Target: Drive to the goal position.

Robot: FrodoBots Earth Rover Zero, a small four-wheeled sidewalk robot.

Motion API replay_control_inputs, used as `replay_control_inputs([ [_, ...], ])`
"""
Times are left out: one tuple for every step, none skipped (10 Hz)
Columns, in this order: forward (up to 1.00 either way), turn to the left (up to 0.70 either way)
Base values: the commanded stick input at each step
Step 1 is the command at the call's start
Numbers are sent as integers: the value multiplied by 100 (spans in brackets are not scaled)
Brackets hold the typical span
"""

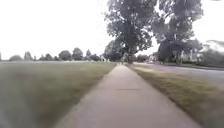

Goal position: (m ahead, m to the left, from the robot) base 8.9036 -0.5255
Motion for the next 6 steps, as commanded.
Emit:
replay_control_inputs([
  [70, 0],
  [70, 0],
  [70, 0],
  [70, 0],
  [70, 0],
  [70, 0],
])
